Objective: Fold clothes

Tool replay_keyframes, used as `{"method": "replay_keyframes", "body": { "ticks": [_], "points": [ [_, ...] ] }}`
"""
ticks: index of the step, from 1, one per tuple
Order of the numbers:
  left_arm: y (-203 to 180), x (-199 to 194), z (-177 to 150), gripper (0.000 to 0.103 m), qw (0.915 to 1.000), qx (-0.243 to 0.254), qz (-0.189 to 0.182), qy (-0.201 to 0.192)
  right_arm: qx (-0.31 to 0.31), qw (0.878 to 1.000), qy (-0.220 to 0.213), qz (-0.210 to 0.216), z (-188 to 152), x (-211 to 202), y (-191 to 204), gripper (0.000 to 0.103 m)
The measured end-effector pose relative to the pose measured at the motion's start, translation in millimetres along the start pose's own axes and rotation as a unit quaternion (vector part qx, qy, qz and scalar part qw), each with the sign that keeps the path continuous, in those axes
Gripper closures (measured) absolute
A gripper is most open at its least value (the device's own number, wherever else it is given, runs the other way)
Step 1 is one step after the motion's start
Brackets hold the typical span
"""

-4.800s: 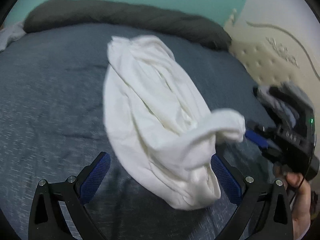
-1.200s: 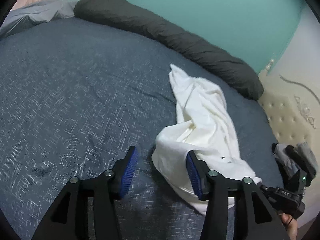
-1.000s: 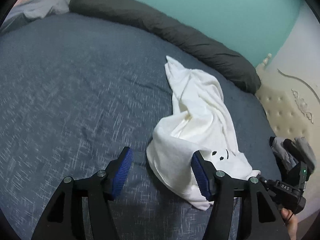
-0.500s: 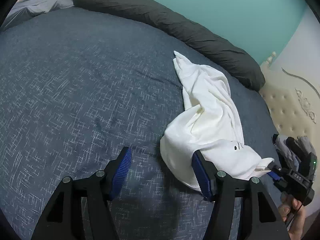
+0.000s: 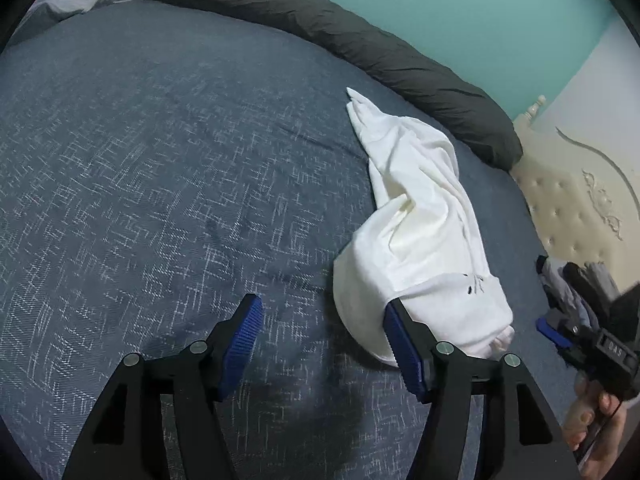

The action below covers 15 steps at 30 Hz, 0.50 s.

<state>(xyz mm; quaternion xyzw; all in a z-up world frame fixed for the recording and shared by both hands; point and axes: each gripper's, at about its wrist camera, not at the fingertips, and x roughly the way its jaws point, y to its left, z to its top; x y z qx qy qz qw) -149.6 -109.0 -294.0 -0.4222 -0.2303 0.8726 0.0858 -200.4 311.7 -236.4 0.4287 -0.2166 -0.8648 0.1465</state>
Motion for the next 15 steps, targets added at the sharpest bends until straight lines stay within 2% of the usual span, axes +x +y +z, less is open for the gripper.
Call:
{"method": "replay_keyframes", "body": {
  "ticks": [4, 6, 8, 15],
  "points": [
    [8.4, -9.4, 0.8, 0.032, 0.9999, -0.012, 0.001, -0.006, -0.067, 0.997, 0.031, 0.003, 6.8, 28.2, 42.1, 0.064],
    [13.9, -13.0, 2.8, 0.032, 0.9998, -0.014, 0.008, -0.012, -0.113, 0.992, 0.050, -0.005, 6.7, 44.3, 64.4, 0.052],
    [21.1, -15.0, 3.7, 0.032, 0.9996, -0.020, 0.016, -0.015, -0.149, 0.987, 0.063, -0.015, 3.7, 57.0, 81.7, 0.046],
    [37.9, -21.8, 7.5, 0.032, 0.9988, -0.033, 0.029, -0.021, -0.223, 0.969, 0.101, -0.033, -10.6, 93.0, 115.3, 0.046]
  ]
}}
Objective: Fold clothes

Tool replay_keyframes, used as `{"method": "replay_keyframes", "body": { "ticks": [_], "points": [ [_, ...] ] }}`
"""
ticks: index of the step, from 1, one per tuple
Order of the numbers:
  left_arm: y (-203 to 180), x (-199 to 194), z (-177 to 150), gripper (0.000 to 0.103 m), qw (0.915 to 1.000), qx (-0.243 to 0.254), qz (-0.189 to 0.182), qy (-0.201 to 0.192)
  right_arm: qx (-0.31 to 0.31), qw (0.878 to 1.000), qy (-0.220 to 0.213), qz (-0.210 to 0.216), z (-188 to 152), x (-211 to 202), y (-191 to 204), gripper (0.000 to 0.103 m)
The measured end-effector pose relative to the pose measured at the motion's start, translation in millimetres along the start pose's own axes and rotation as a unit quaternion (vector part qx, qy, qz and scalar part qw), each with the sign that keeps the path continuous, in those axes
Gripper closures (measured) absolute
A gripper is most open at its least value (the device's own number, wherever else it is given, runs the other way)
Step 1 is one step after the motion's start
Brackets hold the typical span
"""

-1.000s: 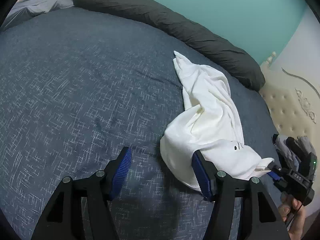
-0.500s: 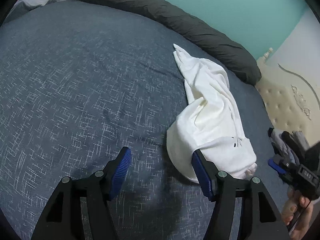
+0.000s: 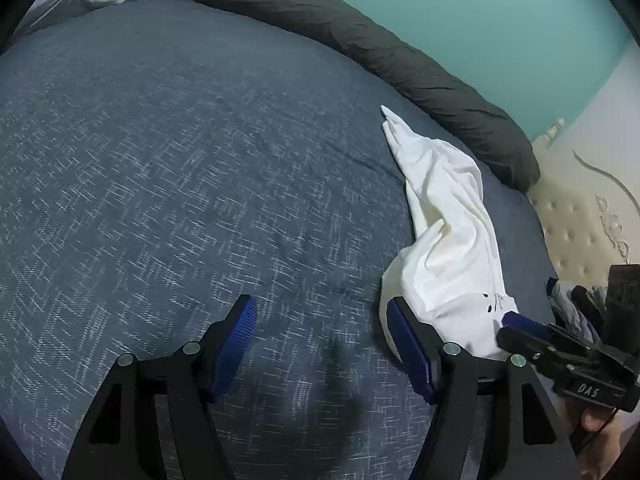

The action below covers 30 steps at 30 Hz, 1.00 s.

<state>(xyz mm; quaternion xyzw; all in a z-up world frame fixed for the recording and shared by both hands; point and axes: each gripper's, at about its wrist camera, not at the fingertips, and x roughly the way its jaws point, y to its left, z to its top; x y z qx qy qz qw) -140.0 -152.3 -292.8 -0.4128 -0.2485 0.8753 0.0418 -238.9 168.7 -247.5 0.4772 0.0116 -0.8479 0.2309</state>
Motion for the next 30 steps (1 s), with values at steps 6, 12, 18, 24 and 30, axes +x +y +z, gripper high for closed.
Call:
{"method": "replay_keyframes", "body": {
  "ticks": [6, 12, 18, 24, 30],
  "points": [
    [6.2, -4.7, 3.5, 0.032, 1.0000, -0.005, 0.004, -0.007, -0.052, 0.999, 0.012, 0.004, 11.8, 19.0, 23.6, 0.040],
    [15.2, -6.7, 5.5, 0.032, 0.9998, -0.015, 0.007, -0.007, -0.083, 0.996, 0.018, -0.004, 19.9, 36.2, 36.8, 0.040],
    [22.5, -6.1, 6.2, 0.032, 0.9996, -0.023, 0.013, -0.006, -0.093, 0.995, 0.031, -0.025, 18.7, 53.0, 36.9, 0.040],
    [23.3, -5.0, 5.7, 0.031, 0.9996, -0.024, 0.014, -0.005, -0.105, 0.993, 0.040, -0.039, 11.2, 66.3, 34.4, 0.064],
    [21.9, -2.1, 5.7, 0.031, 0.9996, -0.023, 0.017, -0.003, -0.091, 0.995, 0.026, -0.032, 9.8, 61.0, 24.7, 0.098]
  ]
}}
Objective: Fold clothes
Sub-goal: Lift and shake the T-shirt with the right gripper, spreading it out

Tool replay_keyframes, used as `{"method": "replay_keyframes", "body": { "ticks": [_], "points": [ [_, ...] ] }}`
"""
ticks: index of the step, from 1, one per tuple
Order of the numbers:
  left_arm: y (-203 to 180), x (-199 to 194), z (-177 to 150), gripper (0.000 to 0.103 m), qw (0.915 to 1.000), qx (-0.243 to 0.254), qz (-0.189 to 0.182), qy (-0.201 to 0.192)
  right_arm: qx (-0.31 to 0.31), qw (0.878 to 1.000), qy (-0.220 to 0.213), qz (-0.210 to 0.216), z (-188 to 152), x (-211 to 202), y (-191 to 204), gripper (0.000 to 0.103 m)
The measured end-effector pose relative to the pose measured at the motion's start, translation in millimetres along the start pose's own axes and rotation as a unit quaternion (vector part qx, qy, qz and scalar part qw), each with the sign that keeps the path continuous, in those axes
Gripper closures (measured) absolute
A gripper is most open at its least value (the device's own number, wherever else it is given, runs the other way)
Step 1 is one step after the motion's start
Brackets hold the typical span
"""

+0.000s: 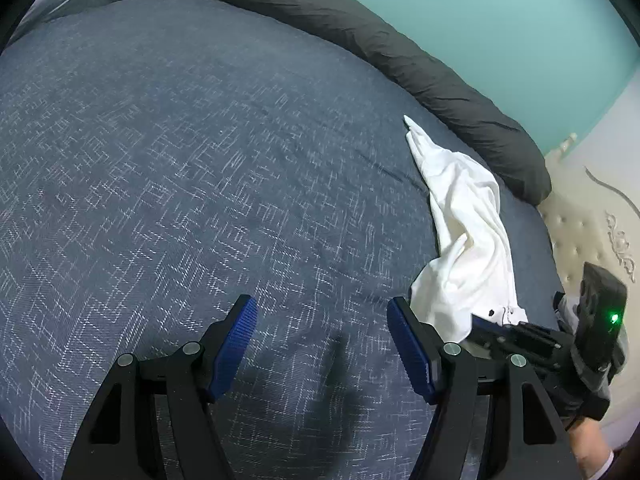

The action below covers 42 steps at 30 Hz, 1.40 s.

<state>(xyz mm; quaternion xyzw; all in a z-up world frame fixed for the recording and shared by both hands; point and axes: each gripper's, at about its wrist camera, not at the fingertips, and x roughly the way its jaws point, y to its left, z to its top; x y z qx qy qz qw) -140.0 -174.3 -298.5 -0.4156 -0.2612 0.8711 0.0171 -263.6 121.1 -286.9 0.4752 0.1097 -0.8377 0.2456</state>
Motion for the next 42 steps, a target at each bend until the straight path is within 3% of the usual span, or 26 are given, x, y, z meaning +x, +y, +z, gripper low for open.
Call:
{"method": "replay_keyframes", "body": {
  "ticks": [9, 17, 29, 42],
  "points": [
    [-14.8, 9.1, -1.9, 0.031, 0.9998, 0.013, -0.011, 0.009, 0.071, 0.994, -0.079, 0.021, 26.9, -50.4, -38.0, 0.100],
    [-45.2, 23.2, -8.3, 0.031, 0.9985, 0.041, -0.028, 0.023, 0.129, 0.984, -0.120, 0.006, 42.0, -94.4, -100.9, 0.100],
    [-113.1, 52.7, -24.5, 0.031, 0.9920, 0.090, -0.075, 0.048, 0.249, 0.956, -0.151, -0.030, 0.2, -126.7, -208.0, 0.100],
    [-191.6, 80.9, -72.5, 0.032, 0.9695, 0.185, -0.125, 0.100, 0.338, 0.928, -0.151, -0.050, -69.2, -132.1, -277.5, 0.100]
  ]
}}
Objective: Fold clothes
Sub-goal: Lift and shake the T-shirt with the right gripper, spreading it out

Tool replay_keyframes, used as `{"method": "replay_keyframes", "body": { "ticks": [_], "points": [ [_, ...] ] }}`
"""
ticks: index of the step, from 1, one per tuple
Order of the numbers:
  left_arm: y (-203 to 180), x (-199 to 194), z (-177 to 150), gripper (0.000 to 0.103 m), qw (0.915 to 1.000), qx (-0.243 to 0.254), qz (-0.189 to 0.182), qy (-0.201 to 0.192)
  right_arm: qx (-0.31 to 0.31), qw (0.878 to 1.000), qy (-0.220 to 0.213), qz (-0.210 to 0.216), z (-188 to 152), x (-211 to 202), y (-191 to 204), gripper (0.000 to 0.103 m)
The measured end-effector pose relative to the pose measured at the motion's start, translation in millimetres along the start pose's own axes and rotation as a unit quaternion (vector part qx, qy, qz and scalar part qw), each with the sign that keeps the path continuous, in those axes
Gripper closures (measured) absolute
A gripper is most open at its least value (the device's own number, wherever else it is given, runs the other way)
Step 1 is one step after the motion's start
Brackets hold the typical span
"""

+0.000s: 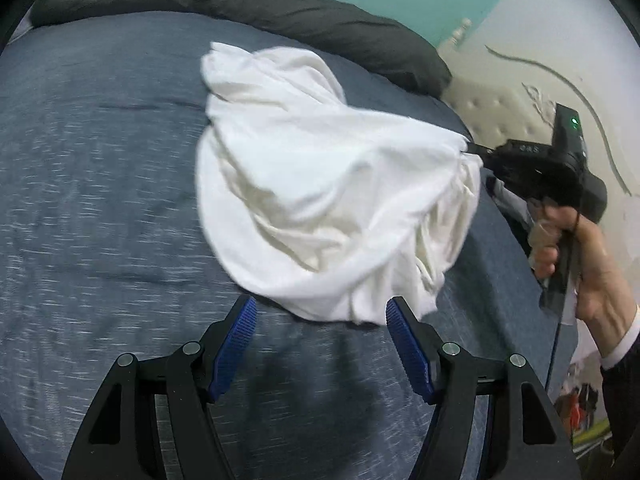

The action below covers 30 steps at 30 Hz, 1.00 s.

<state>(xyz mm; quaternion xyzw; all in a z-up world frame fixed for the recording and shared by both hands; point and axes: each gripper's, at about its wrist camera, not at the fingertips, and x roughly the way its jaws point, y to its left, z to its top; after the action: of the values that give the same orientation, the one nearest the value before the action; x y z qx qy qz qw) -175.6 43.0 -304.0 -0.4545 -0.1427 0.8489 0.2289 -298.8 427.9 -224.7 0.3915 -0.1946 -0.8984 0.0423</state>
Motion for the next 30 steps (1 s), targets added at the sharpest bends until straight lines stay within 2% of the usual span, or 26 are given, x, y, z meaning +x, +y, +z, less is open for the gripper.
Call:
{"method": "replay_keyframes", "body": {
  "ticks": [5, 18, 26, 28, 30],
  "points": [
    [-19.0, 16.4, -8.9, 0.032, 0.9996, 0.021, -0.008, 0.018, 0.019, 1.000, 0.006, 0.002, -6.8, 4.3, -24.4, 0.100],
    [-34.0, 45.6, -2.1, 0.032, 0.9995, -0.003, -0.007, 0.030, 0.033, 0.999, 0.009, 0.013, -21.9, 1.0, -53.3, 0.100],
    [-36.6, 55.3, -0.7, 0.033, 0.9994, -0.018, 0.006, 0.030, 0.048, 0.998, 0.006, 0.027, -37.3, -5.7, -62.3, 0.100],
    [-37.3, 58.6, -0.7, 0.039, 0.9994, -0.016, 0.007, 0.030, 0.052, 0.998, 0.007, 0.032, -43.0, -8.9, -63.9, 0.100],
    [-37.4, 62.7, -0.3, 0.055, 0.9993, -0.016, 0.007, 0.033, 0.059, 0.997, 0.007, 0.040, -49.2, -13.3, -65.3, 0.100]
  ]
}}
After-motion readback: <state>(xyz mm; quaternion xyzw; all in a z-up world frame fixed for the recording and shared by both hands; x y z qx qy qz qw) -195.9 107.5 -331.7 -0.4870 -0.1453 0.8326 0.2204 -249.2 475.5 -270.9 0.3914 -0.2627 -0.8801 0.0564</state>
